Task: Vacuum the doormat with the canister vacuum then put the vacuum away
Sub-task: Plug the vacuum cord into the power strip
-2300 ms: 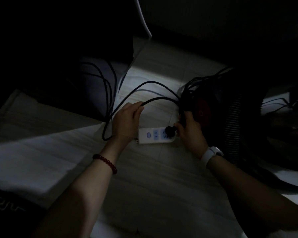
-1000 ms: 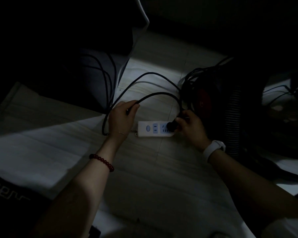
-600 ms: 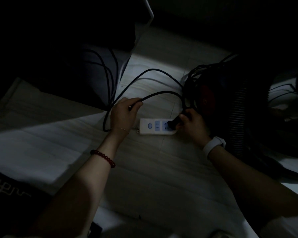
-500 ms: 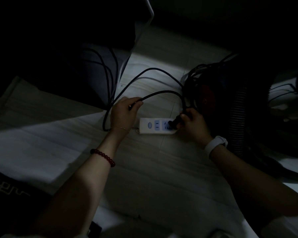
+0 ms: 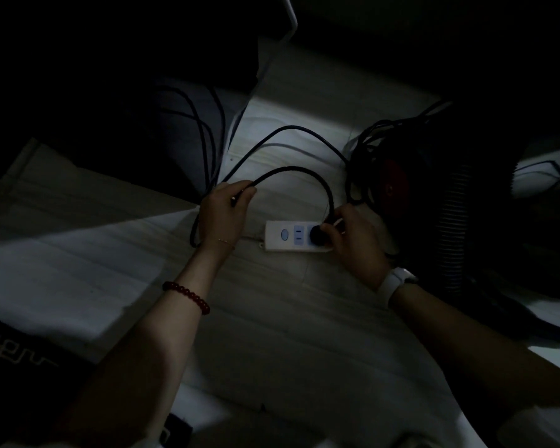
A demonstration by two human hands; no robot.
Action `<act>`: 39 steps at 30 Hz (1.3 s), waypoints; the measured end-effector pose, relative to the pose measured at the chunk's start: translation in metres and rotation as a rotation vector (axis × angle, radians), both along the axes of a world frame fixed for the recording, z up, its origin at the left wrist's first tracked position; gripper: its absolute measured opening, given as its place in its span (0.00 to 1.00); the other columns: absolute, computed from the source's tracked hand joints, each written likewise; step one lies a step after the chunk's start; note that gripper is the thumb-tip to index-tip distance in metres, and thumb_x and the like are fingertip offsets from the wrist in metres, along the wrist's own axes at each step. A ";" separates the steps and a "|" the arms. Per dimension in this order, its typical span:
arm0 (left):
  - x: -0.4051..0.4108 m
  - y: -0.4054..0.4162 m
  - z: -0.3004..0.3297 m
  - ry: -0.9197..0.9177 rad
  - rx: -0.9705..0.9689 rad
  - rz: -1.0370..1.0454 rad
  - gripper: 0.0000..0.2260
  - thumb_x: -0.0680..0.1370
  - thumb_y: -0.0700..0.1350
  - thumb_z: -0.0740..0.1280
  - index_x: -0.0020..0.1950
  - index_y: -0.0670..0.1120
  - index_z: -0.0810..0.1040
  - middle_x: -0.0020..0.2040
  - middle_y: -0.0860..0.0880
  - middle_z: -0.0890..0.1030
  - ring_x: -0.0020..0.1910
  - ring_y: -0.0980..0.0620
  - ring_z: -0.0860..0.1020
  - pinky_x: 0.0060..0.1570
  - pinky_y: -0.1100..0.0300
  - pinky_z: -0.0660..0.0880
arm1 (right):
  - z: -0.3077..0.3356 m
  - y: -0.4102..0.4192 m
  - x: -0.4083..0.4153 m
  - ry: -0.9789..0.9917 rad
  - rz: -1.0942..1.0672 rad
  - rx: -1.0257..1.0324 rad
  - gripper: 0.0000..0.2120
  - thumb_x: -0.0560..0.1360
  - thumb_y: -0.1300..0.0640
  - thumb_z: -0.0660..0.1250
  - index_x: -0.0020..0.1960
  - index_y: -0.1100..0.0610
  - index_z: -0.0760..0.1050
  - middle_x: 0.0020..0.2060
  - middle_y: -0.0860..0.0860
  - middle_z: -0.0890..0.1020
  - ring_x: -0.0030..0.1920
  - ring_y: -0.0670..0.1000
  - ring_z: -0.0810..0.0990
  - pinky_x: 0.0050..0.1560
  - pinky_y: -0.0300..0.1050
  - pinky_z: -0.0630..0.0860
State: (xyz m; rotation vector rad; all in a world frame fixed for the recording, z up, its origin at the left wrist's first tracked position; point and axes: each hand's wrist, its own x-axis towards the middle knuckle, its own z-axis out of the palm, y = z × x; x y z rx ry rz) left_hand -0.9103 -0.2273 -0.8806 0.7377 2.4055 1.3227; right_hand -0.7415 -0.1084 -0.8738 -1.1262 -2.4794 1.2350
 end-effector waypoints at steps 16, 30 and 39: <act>-0.007 -0.005 -0.007 0.006 -0.081 0.004 0.09 0.76 0.40 0.66 0.54 0.40 0.81 0.43 0.48 0.75 0.44 0.52 0.74 0.46 0.63 0.70 | -0.033 -0.006 0.016 0.107 0.177 0.164 0.06 0.72 0.63 0.65 0.46 0.62 0.79 0.40 0.54 0.78 0.42 0.38 0.67 0.47 0.20 0.63; -0.008 0.000 0.005 0.092 -0.215 -0.055 0.09 0.77 0.40 0.66 0.53 0.39 0.81 0.46 0.36 0.80 0.45 0.41 0.78 0.44 0.58 0.71 | -0.035 0.000 0.003 0.041 0.241 0.178 0.05 0.71 0.62 0.65 0.43 0.62 0.79 0.37 0.58 0.80 0.40 0.52 0.74 0.39 0.36 0.62; 0.013 -0.018 0.034 0.086 -0.346 -0.021 0.11 0.79 0.42 0.62 0.56 0.40 0.80 0.53 0.36 0.79 0.52 0.40 0.77 0.46 0.58 0.69 | -0.011 -0.011 0.010 -0.105 0.177 -0.005 0.18 0.75 0.53 0.61 0.61 0.62 0.75 0.58 0.60 0.78 0.59 0.61 0.74 0.60 0.40 0.63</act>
